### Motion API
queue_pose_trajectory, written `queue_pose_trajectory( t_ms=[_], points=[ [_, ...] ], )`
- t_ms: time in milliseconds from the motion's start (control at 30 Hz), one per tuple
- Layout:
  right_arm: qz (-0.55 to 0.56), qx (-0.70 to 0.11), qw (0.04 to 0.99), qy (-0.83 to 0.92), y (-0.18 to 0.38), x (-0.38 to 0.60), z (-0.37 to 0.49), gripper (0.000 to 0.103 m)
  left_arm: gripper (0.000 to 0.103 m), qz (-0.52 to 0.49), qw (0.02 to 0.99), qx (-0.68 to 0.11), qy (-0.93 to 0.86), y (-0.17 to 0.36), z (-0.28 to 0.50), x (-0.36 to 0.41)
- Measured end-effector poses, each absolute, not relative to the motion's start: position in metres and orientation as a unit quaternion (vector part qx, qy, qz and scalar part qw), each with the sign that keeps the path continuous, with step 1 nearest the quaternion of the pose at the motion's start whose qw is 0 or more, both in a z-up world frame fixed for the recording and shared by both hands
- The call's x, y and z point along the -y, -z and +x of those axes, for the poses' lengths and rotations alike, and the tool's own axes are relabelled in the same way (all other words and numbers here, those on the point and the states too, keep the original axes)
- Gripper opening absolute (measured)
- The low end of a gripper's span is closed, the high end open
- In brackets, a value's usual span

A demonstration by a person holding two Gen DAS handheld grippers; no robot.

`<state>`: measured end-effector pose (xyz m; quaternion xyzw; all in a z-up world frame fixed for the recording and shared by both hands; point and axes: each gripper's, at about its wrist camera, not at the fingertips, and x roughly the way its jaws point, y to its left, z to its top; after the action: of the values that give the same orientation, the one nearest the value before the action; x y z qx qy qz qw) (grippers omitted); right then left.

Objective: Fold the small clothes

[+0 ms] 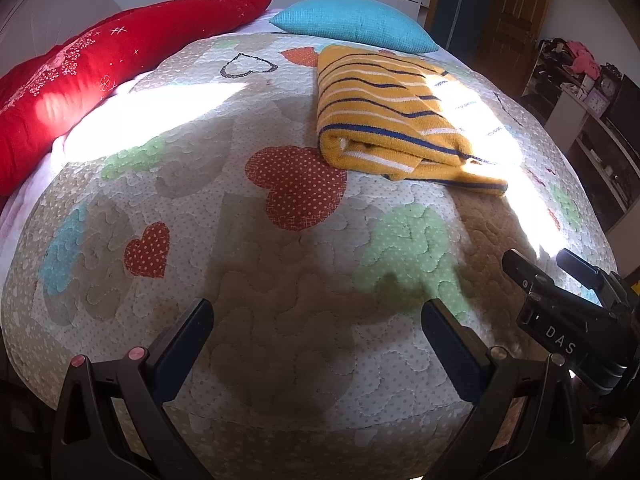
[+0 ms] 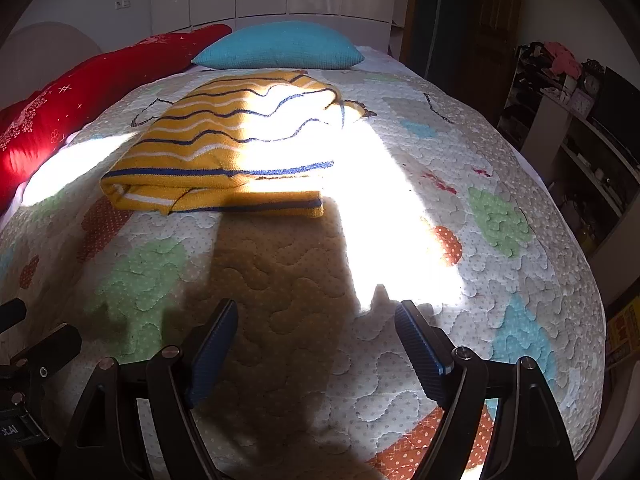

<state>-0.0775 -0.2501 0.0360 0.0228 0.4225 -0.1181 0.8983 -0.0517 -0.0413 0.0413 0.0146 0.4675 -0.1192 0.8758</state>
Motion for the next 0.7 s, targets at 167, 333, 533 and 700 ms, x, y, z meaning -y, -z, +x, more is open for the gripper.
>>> queue_pose_trajectory(
  t_ms=[167, 333, 533, 700],
  points=[
    [0.021, -0.422, 0.899, 0.116, -0.0356, 0.2483, -0.0775, 0.085, 0.103, 0.022, 0.877, -0.466, 0.116, -0.0404, -0.0518, 0.0433],
    [0.021, -0.423, 0.899, 0.115, -0.0351, 0.2484, -0.0770, 0.085, 0.103, 0.025, 0.877, -0.464, 0.118, -0.0400, -0.0527, 0.0443],
    [0.022, -0.421, 0.900, 0.115, -0.0355, 0.2481, -0.0774, 0.085, 0.103, 0.030, 0.877, -0.465, 0.119, -0.0386, -0.0537, 0.0466],
    [0.024, -0.421, 0.899, 0.115, -0.0360, 0.2482, -0.0775, 0.086, 0.103, 0.037, 0.877, -0.464, 0.118, -0.0369, -0.0548, 0.0493]
  ],
)
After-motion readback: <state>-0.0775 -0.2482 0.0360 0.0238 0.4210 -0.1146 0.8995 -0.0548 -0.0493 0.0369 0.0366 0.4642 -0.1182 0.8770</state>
